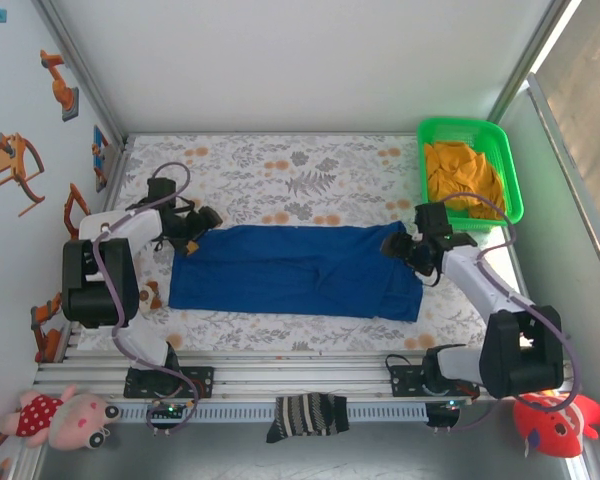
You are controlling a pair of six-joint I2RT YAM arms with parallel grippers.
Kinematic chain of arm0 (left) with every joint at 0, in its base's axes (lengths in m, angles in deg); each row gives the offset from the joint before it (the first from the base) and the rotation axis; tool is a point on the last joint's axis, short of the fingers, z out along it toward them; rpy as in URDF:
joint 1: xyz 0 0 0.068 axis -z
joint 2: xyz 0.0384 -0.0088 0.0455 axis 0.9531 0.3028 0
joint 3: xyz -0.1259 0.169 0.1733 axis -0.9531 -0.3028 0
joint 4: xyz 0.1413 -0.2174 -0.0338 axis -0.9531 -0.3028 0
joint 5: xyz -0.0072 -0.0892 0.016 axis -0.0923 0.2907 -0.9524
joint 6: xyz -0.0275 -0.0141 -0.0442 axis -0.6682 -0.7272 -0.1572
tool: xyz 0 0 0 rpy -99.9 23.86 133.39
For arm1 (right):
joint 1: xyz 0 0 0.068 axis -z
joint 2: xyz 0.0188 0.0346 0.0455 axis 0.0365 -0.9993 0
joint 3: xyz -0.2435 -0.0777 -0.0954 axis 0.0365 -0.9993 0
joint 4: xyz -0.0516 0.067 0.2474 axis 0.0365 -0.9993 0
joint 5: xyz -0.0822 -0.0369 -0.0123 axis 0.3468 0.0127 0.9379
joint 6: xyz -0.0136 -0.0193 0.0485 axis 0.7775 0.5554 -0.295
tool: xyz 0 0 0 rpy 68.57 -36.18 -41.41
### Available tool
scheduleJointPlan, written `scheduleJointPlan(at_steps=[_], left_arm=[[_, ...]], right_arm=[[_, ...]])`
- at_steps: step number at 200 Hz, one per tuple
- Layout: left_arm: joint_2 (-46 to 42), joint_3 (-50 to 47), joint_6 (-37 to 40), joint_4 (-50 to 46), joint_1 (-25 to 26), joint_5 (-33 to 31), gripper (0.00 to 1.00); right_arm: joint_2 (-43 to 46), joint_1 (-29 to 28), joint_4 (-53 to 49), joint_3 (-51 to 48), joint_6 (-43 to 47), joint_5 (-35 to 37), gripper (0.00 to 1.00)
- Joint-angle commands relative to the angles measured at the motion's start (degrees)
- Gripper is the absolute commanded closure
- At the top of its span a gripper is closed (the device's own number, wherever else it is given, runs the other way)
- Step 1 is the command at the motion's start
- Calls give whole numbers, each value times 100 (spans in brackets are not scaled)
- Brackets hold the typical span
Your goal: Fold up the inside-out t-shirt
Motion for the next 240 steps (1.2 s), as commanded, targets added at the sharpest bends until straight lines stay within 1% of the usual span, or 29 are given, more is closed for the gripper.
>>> scheduleJointPlan(at_steps=[1, 21, 54, 66, 75, 102, 123, 133, 174, 207, 223, 240], left_arm=[[-365, 201, -40, -88, 66, 236, 13], [-558, 189, -86, -111, 119, 299, 13], [-773, 182, -63, -188, 152, 305, 12], [-797, 180, -49, -215, 152, 296, 12], [-805, 177, -56, -215, 152, 293, 12], [-800, 199, -71, -208, 152, 301, 12], [-780, 208, -86, -190, 152, 300, 12], [-779, 212, -93, -185, 152, 293, 12], [-758, 190, -132, -134, 169, 300, 12], [-758, 193, -120, -134, 170, 275, 13], [-749, 196, -90, -158, 170, 239, 12], [-698, 243, -17, -213, 170, 155, 12]], right_arm=[[-361, 293, -82, 152, 289, 142, 22], [-844, 526, 118, 277, 422, 68, 17], [-1336, 614, 375, 347, 487, -70, 14], [-1441, 612, 465, 328, 480, -265, 13], [-1474, 615, 575, 281, 460, -454, 9], [-1495, 614, 872, 94, 422, -1158, 9], [-1459, 606, 1127, -101, 292, -1712, 13], [-1431, 590, 1197, -189, 222, -1861, 14], [-1325, 487, 1397, -499, 30, -2096, 16], [-1176, 74, 1406, -610, -94, -2106, 21], [-1052, -230, 1385, -632, -207, -1942, 26], [-934, -476, 1487, -688, -405, -1761, 38]])
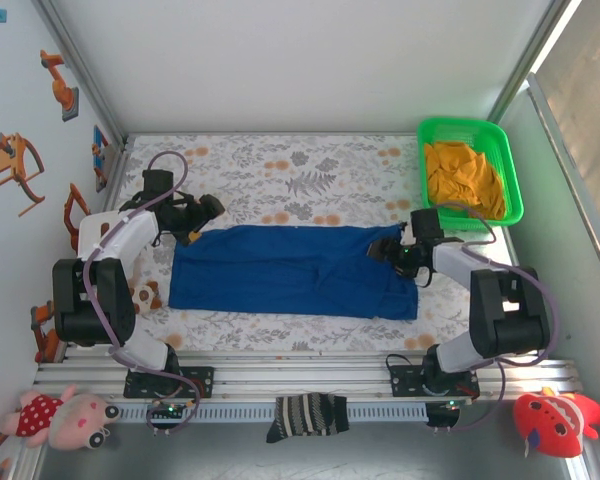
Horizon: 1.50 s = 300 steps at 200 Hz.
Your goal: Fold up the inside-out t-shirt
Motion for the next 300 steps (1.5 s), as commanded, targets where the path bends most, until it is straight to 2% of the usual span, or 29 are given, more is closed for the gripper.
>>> scheduleJointPlan(at_steps=[1, 9, 19, 22, 33, 54, 69, 105, 136, 184, 209, 223, 268, 300], left_arm=[[-23, 157, 37, -129, 19, -42, 12], [34, 190, 81, -160, 10, -85, 12], [149, 246, 165, -204, 10, -165, 12], [206, 276, 193, -229, 6, -191, 12], [392, 386, 304, -336, -12, -285, 12], [744, 528, 514, -489, -25, -444, 12], [882, 525, 548, -563, -25, -516, 12], [403, 47, 290, -225, 71, -343, 12], [217, 39, 213, -196, 198, -297, 12], [530, 65, 163, -1, 379, -273, 12], [804, 7, 133, 154, 494, -323, 12], [966, -48, 118, 234, 550, -351, 12], [1414, -112, 104, 408, 665, -404, 12], [1559, -170, 80, 577, 711, -369, 12]], right_arm=[[202, -379, -94, -164, -381, -113, 40], [217, -446, -40, -171, -439, -43, 50], [187, -471, 36, -174, -462, -22, 68], [156, -471, 55, -165, -471, -14, 78], [88, -464, -58, -66, -371, 44, 100], [65, -401, -523, 233, -102, 250, 100], [198, -147, -953, 456, 93, 372, 100], [573, 567, -1873, 1004, 671, 602, 100], [321, 579, -2172, 1485, 873, 293, 100], [395, 374, -2324, 1741, 707, 135, 100], [527, 13, -2483, 1898, 470, 226, 100], [577, -374, -2593, 2038, 291, 399, 100], [435, -1936, -2454, 2655, -839, 1102, 100], [-249, -2990, -2119, 3324, -1680, 1655, 100]])
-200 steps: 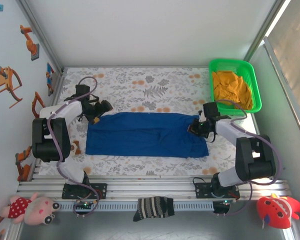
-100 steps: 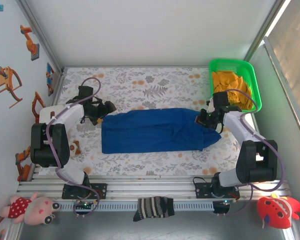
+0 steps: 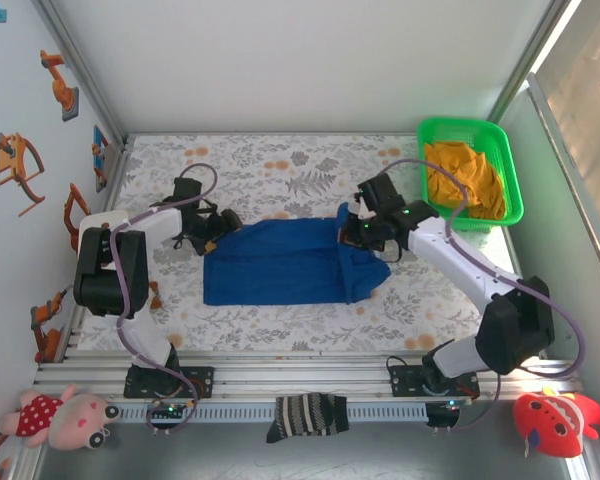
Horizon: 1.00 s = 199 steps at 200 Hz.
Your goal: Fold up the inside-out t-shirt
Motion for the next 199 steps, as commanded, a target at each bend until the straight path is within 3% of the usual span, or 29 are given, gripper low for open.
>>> scheduleJointPlan(at_steps=[1, 48, 128, 140, 150, 172, 199], left_arm=[[355, -160, -68, 80, 76, -13, 12], [431, -321, -64, 270, 97, 34, 12], [373, -403, -133, 368, 121, 118, 12], [356, -324, -122, 285, 121, 111, 12], [340, -223, -111, 173, 108, 101, 11], [257, 149, 50, -223, -35, 32, 10], [101, 704, 194, -692, -488, 84, 9]], right_arm=[[-494, -634, 284, 553, -941, 626, 100], [-1903, -1487, 636, 1667, -1783, 757, 100], [-3851, -1817, 1263, 3230, -2361, 326, 100], [-4114, -1833, 1378, 3533, -2170, 138, 78], [-4163, -1869, 1617, 3685, -1865, -76, 68], [-3820, -1955, 2268, 3581, -1293, -823, 61], [-2797, -2011, 2287, 2611, -688, -825, 57]])
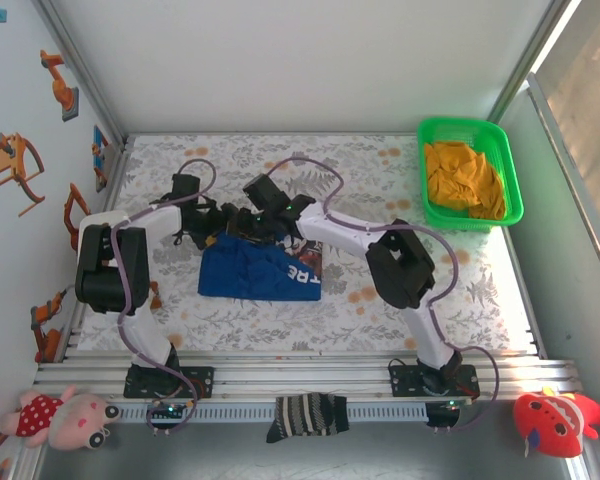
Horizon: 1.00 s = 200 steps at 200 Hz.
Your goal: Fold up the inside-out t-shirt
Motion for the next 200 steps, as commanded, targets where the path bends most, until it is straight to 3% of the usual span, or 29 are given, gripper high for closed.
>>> scheduleJointPlan(at_steps=[1, 34, 64, 116, 163, 181, 191, 200], left_arm=[[-13, 495, 195, -793, -373, -21, 9], [-407, 918, 300, -1235, -889, 104, 8], [-1012, 695, 291, -1367, -961, 184, 8], [-2176, -191, -34, -1233, -949, 356, 8], [-2818, -498, -165, -1241, -937, 372, 7], [-2881, -532, -141, -1299, -934, 341, 7], [-2899, -554, -147, -1303, -939, 349, 7], [-2926, -566, -147, -1301, -941, 363, 7]], right_arm=[[1162, -138, 432, -642, 748, -349, 57], [2205, -138, 106, -2115, 1000, 262, 51], [2575, -146, -110, -2935, 948, 472, 44], [2511, -156, -198, -3519, 715, 564, 38], [2106, -156, 140, -3377, 686, 460, 38], [1952, -155, 368, -3248, 748, 312, 48], [1886, -156, 462, -3156, 809, 190, 62], [1874, -159, 597, -3112, 833, 79, 82]])
